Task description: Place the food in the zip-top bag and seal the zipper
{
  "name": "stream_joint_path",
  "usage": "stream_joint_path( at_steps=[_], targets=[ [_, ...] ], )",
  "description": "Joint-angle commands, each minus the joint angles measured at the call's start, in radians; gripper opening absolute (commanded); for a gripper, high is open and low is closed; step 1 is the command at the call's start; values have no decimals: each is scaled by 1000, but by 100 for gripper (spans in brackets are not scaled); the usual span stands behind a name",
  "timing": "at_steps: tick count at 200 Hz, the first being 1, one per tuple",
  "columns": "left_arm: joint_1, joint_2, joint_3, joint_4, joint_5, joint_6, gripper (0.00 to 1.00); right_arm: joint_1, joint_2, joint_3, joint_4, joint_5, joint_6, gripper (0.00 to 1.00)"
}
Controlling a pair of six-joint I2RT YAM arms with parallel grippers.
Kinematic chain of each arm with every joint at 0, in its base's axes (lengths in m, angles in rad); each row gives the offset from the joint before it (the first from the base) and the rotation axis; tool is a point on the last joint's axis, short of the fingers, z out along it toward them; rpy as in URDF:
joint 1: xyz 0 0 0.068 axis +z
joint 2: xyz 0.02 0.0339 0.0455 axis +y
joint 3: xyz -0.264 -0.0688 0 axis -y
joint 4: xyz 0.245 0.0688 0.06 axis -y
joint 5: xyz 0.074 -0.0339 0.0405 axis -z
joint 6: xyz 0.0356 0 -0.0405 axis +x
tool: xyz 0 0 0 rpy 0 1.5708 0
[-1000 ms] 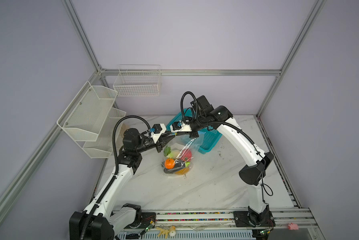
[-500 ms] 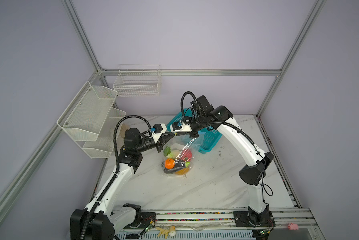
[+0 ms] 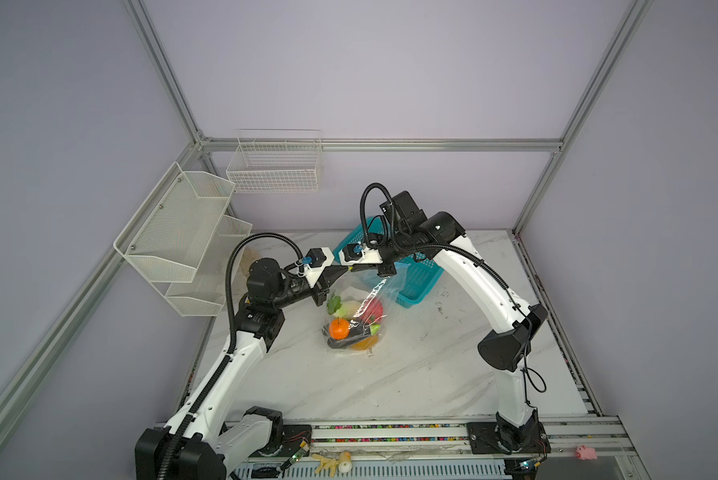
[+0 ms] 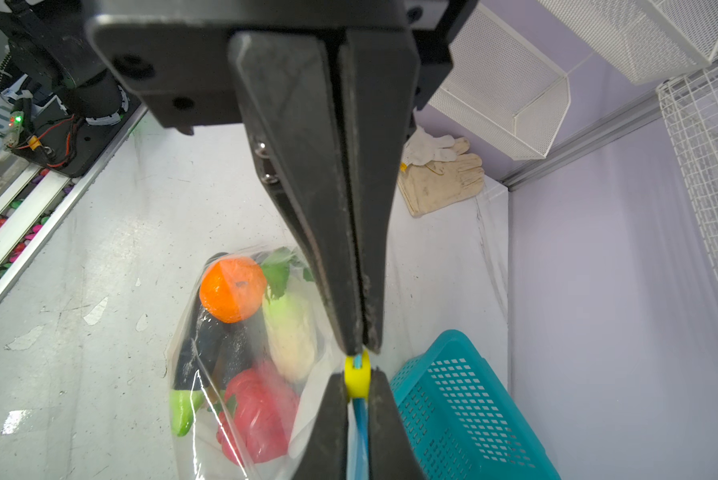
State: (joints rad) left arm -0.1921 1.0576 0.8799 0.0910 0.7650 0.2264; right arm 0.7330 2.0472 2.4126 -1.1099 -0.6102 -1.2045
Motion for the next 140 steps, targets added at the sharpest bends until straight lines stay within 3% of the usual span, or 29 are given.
stream_joint_path(
  at_steps=[1,65,140],
  targets=[
    [0,-48,24,8,-97,49,0,-4,-18,-2,-37,28,16,6],
    [0,-59,18,3,-129,60,0,-19,-38,-50,-38,52,23,14],
    [0,-106,-5,-17,-207,65,0,-87,-17,-63,-37,68,49,15]
  ],
)
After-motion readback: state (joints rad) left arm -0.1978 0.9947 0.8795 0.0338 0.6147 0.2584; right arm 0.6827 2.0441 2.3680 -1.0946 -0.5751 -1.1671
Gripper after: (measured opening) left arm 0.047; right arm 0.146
